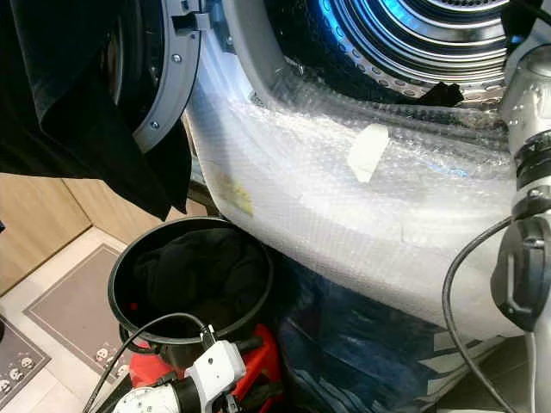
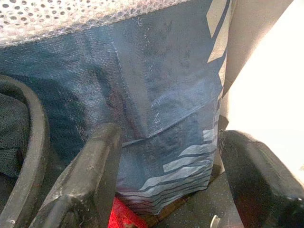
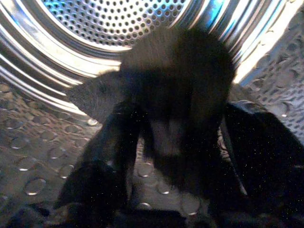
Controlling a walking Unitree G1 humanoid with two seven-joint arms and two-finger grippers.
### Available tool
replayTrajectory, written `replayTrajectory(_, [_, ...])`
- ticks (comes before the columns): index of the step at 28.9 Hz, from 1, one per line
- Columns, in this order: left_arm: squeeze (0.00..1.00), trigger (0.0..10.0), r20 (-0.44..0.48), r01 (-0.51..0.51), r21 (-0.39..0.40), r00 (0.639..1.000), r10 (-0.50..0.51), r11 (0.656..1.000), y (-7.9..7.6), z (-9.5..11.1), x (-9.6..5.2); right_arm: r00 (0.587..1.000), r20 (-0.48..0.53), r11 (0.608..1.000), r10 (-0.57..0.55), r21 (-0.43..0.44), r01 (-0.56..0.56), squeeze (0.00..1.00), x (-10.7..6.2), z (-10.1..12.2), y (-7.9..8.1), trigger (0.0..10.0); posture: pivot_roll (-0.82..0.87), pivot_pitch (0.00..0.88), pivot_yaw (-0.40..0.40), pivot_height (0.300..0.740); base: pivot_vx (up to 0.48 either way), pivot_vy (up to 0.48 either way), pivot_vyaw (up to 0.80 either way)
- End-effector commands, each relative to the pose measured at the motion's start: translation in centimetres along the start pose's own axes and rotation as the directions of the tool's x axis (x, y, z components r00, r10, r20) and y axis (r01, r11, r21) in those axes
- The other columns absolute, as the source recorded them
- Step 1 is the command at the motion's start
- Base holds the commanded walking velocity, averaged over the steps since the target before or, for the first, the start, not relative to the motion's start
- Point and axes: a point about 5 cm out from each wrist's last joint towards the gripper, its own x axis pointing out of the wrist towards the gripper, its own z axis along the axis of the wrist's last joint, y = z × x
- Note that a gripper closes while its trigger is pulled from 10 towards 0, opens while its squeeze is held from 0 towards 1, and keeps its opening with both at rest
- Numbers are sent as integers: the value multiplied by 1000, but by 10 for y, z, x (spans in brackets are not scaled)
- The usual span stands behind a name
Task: Clothes washing
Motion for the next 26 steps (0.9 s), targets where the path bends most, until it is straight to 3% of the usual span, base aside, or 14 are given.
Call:
replayTrajectory(1, [0, 10000, -23, 12, -8, 1000, -12, 1000, -2, -5, 0, 995, 74, 997, 65, 38, -68, 1000, -4, 21, 8, 10000, -56, 125, -6, 740, 0, 0, 0])
replayTrajectory(5, [0, 10000, -24, 12, -11, 1000, -13, 1000, -3, -5, 0, 979, 111, 984, 170, 30, -174, 1000, -8, 27, 27, 10000, -55, 126, -7, 740, 0, 0, 0])
replayTrajectory(11, [0, 10000, -24, 9, -12, 1000, -10, 1000, -3, -5, 0, 960, 150, 968, 238, 50, -248, 1000, -11, 32, 37, 10000, -50, 125, -11, 740, 0, 0, 0])
replayTrajectory(15, [0, 10000, -23, 5, -11, 1000, -5, 1000, -3, -5, 0, 908, 203, 916, 366, 95, -390, 1000, -16, 34, 48, 10000, -46, 118, -14, 740, 0, 0, 0])
replayTrajectory(16, [0, 10000, -22, 2, -9, 1000, -3, 1000, -2, -5, 0, 871, 236, 873, 431, 138, -469, 576, -18, 36, 51, 10000, -46, 115, -14, 740, 0, 0, 0])
replayTrajectory(17, [0, 10000, -22, 1, -7, 1000, -1, 1000, -1, -5, 0, 843, 262, 839, 470, 163, -519, 576, -20, 37, 53, 10000, -44, 113, -15, 740, 0, 0, 0])
replayTrajectory(18, [0, 10000, -21, -1, -6, 1000, 1, 1000, 0, -5, 0, 810, 295, 800, 507, 188, -570, 149, -22, 38, 54, 10000, -42, 109, -15, 740, 0, 0, 0])
replayTrajectory(19, [0, 10000, -20, -4, -4, 1000, 4, 1000, 0, -4, 0, 781, 327, 767, 532, 207, -608, 0, -23, 38, 54, 10000, -42, 109, -15, 740, 0, 0, 0])
replayTrajectory(21, [0, 10000, -17, -10, -1, 1000, 10, 1000, 2, -4, 0, 694, 398, 643, 600, 275, -715, 0, -28, 37, 53, 10000, -39, 102, -15, 740, 0, 0, 0])
replayTrajectory(23, [0, 10000, -17, -10, -1, 1000, 10, 1000, 2, -4, 0, 694, 398, 643, 600, 275, -715, 0, -28, 37, 53, 10000, -39, 102, -15, 740, 0, 0, 0])
replayTrajectory(24, [0, 10000, -16, -14, 3, 1000, 14, 1000, 4, -4, 1, 639, 443, 577, 629, 284, -766, 0, -31, 32, 51, 10000, -38, 89, -9, 740, 0, 0, 0])
replayTrajectory(26, [0, 10000, -15, -17, 6, 1000, 17, 1000, 5, -4, 0, 605, 468, 546, 644, 273, -792, 0, -33, 26, 50, 10000, -37, 83, -6, 740, 0, 0, 0])
